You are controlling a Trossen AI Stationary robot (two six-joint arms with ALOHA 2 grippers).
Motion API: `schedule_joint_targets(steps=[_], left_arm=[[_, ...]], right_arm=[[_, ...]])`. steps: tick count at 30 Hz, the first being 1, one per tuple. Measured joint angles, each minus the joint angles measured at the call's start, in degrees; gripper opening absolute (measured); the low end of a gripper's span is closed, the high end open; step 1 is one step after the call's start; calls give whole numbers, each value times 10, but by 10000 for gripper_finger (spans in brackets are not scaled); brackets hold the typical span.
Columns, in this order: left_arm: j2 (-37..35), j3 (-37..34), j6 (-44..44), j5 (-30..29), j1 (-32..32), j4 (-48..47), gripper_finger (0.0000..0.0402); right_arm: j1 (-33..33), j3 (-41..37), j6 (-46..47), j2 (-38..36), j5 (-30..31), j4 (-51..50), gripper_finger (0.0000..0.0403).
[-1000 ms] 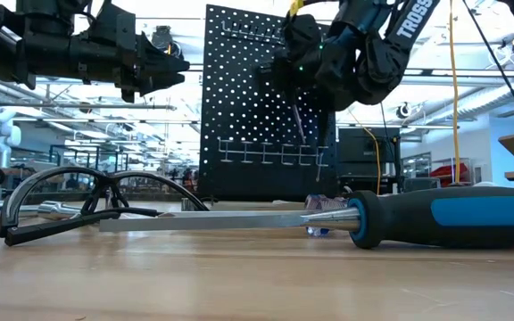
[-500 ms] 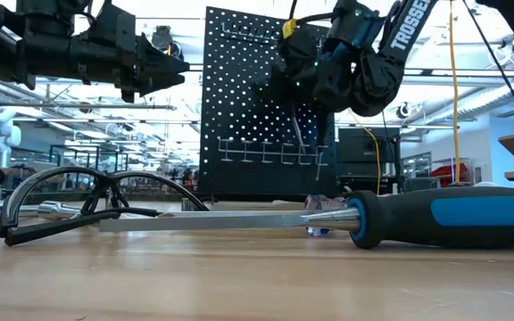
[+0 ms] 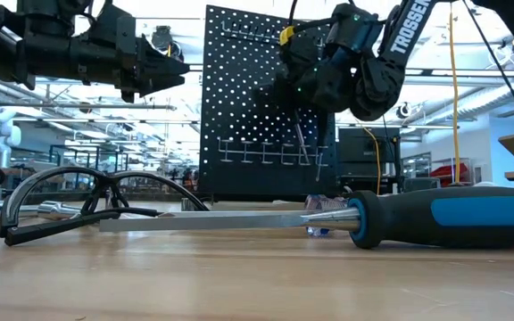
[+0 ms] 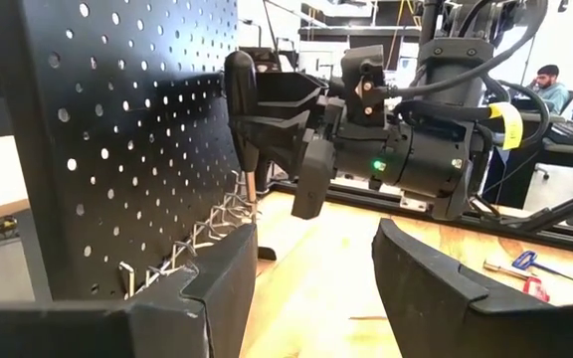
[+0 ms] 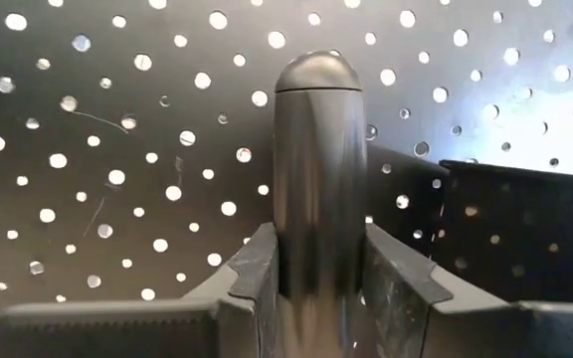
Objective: Hang tools onto peg board
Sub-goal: Hang the black screwdriver on the peg board
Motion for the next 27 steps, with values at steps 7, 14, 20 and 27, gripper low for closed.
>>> schedule_joint_targets(steps=[7,14,20,27], left_arm=[[0,0,0,0,0,0,200],[0,0,0,0,0,0,200],[0,0,0,0,0,0,200],[0,0,1,0,0,0,200]], right_arm=[[-1,-18,41,-2,-9,1,101],[-4,-29,58,-3,-20,2,101],[-10,-29,52,-3,-36,2,101],[-12,-30,35,-2,-65,2,101]])
